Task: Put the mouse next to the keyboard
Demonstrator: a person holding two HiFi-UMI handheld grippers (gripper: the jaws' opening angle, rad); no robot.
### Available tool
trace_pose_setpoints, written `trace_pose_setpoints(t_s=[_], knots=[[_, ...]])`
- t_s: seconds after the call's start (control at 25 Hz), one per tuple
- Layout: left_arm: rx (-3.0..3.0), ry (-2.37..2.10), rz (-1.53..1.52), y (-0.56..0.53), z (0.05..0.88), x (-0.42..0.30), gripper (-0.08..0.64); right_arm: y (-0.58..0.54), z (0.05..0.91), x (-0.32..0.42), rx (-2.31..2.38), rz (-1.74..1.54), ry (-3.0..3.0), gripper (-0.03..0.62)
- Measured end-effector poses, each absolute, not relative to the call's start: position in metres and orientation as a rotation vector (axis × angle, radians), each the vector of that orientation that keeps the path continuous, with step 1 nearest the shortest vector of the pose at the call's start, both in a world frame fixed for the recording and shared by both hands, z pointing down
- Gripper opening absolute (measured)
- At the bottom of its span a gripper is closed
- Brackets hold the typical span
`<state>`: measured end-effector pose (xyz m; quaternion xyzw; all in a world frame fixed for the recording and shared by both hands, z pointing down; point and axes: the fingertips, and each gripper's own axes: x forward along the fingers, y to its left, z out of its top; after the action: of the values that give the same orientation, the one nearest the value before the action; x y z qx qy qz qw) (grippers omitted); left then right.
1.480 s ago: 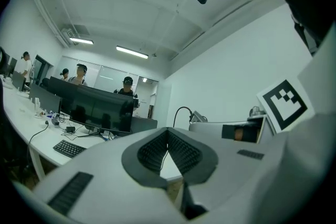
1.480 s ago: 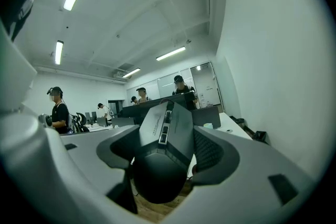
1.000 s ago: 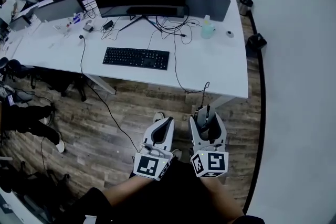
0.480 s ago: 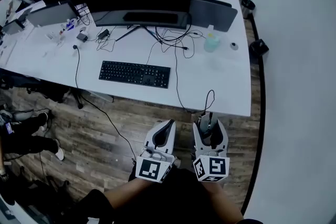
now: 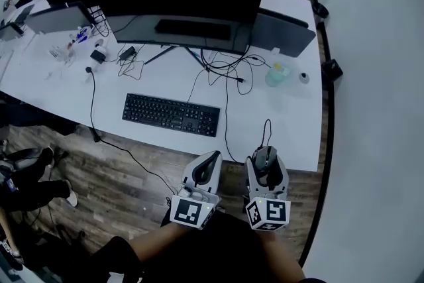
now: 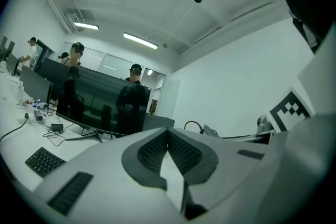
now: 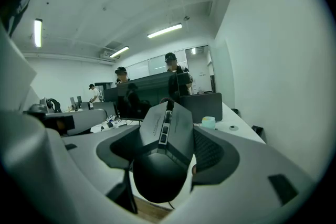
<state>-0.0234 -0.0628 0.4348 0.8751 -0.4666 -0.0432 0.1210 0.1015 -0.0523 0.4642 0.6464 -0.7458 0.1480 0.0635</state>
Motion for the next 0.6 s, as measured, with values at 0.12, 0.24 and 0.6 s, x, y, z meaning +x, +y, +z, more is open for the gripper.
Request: trace_pose_setpoints(t_s=[0.12,0.24,0.6], knots=[[2.575,-1.308,-0.071,-0.064,0.443,-0.016,0.003,-0.051,0.466,0.102,1.979,0.466,-2.238,0.324],[2.592,-1.254,-0.115,-0.065,0.437,-0.008,0.003,-0.052,0.467,0.101,1.99,0.481,-2.226,0.323],[2.613,-1.154,-0.14,-0.069,0.434,0.006,0.003,-0.052,0.469,0.119,2.049,0.524,-2.129,0.324]])
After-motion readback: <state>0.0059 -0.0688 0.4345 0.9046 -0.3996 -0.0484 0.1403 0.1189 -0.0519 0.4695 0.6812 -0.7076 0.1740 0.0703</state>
